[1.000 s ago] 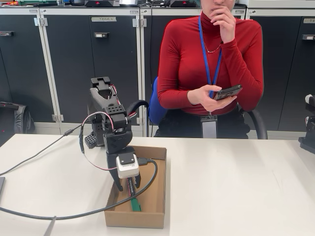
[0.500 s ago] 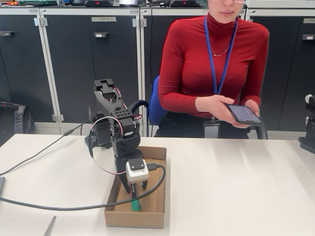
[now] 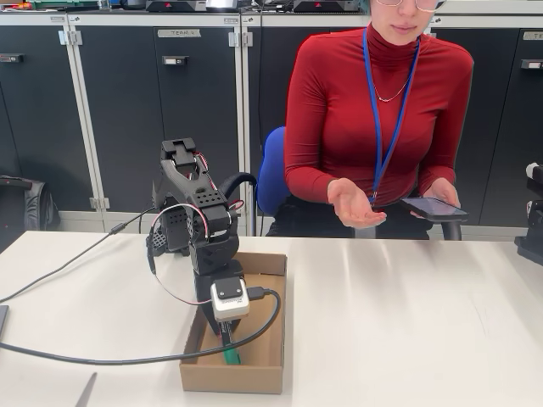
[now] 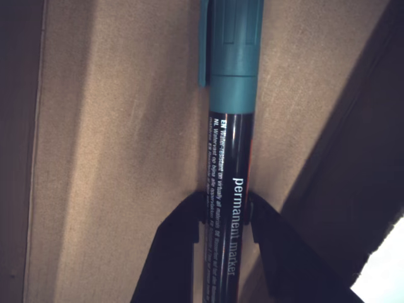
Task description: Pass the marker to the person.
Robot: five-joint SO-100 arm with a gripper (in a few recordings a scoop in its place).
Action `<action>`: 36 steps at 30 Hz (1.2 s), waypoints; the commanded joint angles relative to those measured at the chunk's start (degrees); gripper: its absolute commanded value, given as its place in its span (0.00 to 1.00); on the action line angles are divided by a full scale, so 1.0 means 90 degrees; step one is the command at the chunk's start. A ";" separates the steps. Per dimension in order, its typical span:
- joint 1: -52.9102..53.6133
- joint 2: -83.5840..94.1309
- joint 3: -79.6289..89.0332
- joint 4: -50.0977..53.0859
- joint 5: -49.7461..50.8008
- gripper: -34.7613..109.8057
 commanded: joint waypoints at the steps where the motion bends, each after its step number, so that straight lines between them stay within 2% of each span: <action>1: -0.0078 0.0654 -0.0342 0.0176 0.0088 0.21; 18: -0.0762 0.3730 -0.1055 0.1816 0.0449 0.21; 24: -0.1074 0.5078 -0.1074 0.1904 0.0938 0.21; 28: -0.1211 0.5625 -0.1084 0.1426 0.1143 0.21; 36: -0.2070 0.5898 -0.0928 -0.0303 0.1816 0.21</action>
